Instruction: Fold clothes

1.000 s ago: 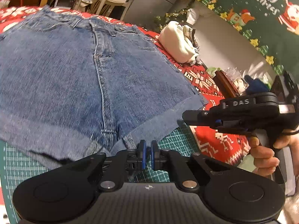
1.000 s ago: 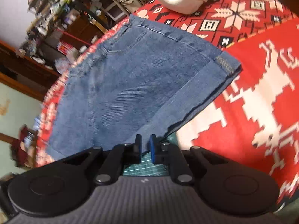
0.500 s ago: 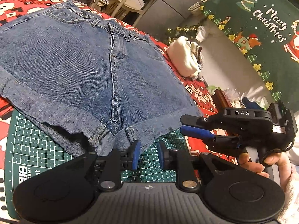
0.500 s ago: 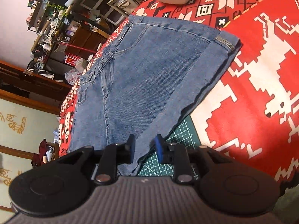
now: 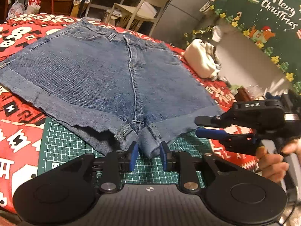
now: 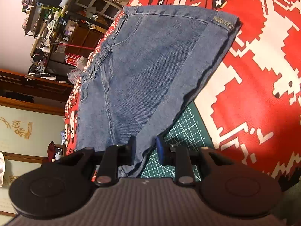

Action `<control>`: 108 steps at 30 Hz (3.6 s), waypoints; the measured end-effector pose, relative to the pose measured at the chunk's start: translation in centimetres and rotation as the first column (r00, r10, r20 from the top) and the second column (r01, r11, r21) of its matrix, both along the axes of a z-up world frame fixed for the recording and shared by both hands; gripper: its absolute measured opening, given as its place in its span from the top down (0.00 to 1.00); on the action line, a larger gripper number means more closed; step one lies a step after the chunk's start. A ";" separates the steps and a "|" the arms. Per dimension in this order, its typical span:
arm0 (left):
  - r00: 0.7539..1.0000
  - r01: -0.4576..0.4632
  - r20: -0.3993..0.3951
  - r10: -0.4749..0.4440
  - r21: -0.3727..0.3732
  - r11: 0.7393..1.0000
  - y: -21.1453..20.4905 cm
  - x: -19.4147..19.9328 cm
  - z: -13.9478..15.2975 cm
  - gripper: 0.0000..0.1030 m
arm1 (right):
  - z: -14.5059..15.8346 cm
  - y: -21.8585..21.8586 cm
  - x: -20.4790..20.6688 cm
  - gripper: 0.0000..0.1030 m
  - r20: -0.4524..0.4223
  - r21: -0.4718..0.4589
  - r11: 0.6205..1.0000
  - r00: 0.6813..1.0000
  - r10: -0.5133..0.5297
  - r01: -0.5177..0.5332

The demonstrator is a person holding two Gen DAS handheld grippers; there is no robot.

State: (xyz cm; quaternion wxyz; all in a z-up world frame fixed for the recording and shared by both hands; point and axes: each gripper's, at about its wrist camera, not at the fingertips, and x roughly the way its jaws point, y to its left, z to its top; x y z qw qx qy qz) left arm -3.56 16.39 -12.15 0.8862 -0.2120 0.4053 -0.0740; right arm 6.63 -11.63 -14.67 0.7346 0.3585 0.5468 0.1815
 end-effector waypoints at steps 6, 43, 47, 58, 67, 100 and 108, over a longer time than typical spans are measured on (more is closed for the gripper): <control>0.999 0.037 0.000 -0.037 0.105 0.994 -1.8 0.7 -0.6 0.73 | 0.0 0.6 0.0 0.74 0.010 -0.021 1.000 1.000 0.011 -0.011; 0.999 0.040 -0.023 -0.039 0.044 0.998 -1.1 0.4 -0.8 0.95 | 1.9 -4.8 3.0 0.81 0.106 -0.154 0.904 0.916 -0.386 0.399; 0.999 0.043 -0.023 -0.042 0.049 0.998 -1.3 0.4 -0.8 0.95 | 1.2 -9.0 4.8 0.78 0.098 -0.164 0.892 0.907 -0.410 0.421; 0.998 0.050 -0.035 -0.048 0.055 0.997 -1.4 0.7 -1.1 0.95 | -0.3 -8.3 7.7 0.78 0.145 -0.320 0.900 0.954 -0.261 0.295; 0.994 0.103 -0.032 -0.101 0.062 0.993 -2.1 0.8 -1.3 0.95 | 1.2 -7.3 7.4 0.95 0.261 -0.412 0.855 0.939 -0.222 0.317; 0.992 -0.068 0.106 0.064 0.034 0.997 2.2 -3.0 2.8 0.75 | 4.2 1.4 -0.2 0.83 0.333 -0.181 0.983 0.940 0.080 -0.020; 0.997 -0.077 -0.002 0.078 -0.121 0.990 3.6 -1.3 1.0 0.55 | 2.7 4.4 -2.5 0.67 0.221 0.020 0.984 0.960 0.170 -0.179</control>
